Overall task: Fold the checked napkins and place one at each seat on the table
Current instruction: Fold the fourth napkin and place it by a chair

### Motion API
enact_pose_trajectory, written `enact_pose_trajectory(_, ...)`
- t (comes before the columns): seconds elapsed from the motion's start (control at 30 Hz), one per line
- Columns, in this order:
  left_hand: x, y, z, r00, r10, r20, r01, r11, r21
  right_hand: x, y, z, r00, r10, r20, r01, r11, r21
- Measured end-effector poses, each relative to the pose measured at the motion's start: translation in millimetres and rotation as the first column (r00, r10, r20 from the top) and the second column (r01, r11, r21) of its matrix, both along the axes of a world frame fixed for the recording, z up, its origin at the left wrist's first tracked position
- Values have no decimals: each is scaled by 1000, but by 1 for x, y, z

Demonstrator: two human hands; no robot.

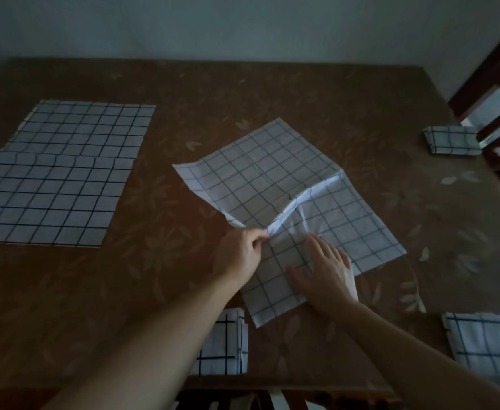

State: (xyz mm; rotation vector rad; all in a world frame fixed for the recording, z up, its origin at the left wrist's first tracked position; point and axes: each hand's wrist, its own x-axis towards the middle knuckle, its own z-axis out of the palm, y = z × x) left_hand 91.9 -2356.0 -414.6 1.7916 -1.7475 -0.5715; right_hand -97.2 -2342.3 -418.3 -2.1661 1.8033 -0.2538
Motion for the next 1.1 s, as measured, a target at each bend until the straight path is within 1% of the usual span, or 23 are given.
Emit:
enact_pose_trajectory(0.1, 4, -5, 12, 999, -3, -49, 2, 1000, -24, -9, -1, 7, 999, -2, 34, 2, 1000, 6)
enact_pose_trajectory(0.2, 6, -5, 30, 994, -103, 18, 105, 985, -136, -14, -9, 17, 994, -25, 110, 25, 1000, -1)
enact_pose_trajectory(0.27, 8, -3, 45, 981, -180, 74, 192, 959, -206, -12, -27, 29, 992, -12, 123, 19, 998, -54)
enact_pose_trajectory(0.3, 8, -2, 51, 971, -217, 98, 234, 945, -230, -11, -39, 37, 996, 11, 93, -3, 997, -81)
enact_pose_trajectory(0.37, 11, 0, 62, 952, -267, 147, 299, 914, -275, -6, -62, 55, 995, 86, -45, -90, 991, -100)
enact_pose_trajectory(0.43, 16, 2, 71, 935, -293, 197, 343, 889, -304, -1, -81, 70, 966, 189, -179, -207, 974, -92)
enact_pose_trajectory(0.47, 19, 2, 74, 926, -301, 226, 363, 874, -323, 2, -88, 75, 951, 232, -203, -254, 963, -90)
enact_pose_trajectory(0.53, 27, 3, 84, 922, -305, 239, 375, 855, -358, 6, -96, 87, 941, 284, -182, -312, 939, -145)
enact_pose_trajectory(0.6, 32, 6, 102, 949, -283, 140, 314, 892, -326, 8, -97, 103, 949, 293, -113, -312, 923, -226)
enact_pose_trajectory(0.67, 37, 9, 122, 981, -194, 6, 192, 961, -199, 6, -93, 128, 952, 300, -59, -304, 911, -280)
enact_pose_trajectory(0.7, 40, 8, 134, 990, -137, -23, 133, 985, -110, 5, -89, 142, 951, 306, -44, -305, 905, -298)
enact_pose_trajectory(0.73, 43, 6, 145, 996, -82, -25, 82, 996, -21, 4, -84, 157, 954, 297, -27, -292, 909, -299)
enact_pose_trajectory(0.8, 48, 3, 166, 998, -42, 38, 37, 992, 118, -1, -72, 188, 966, 258, -16, -252, 929, -272)
enact_pose_trajectory(0.83, 50, 3, 174, 997, -53, 57, 45, 990, 134, -3, -66, 203, 970, 240, -40, -243, 936, -254)
enact_pose_trajectory(0.9, 52, 4, 191, 995, -93, -20, 95, 990, 107, -7, -55, 229, 962, 247, -119, -266, 947, -178)
enact_pose_trajectory(0.97, 51, 9, 210, 987, -137, -89, 143, 988, 63, -5, -38, 253, 940, 292, -175, -312, 945, -99)
enact_pose_trajectory(1.03, 46, 21, 237, 973, -189, -135, 194, 981, 23, 1, -20, 274, 934, 332, -130, -343, 936, -78)
enact_pose_trajectory(1.1, 42, 35, 263, 928, -259, -268, 264, 964, -16, 11, -1, 297, 936, 351, -24, -352, 931, -98)
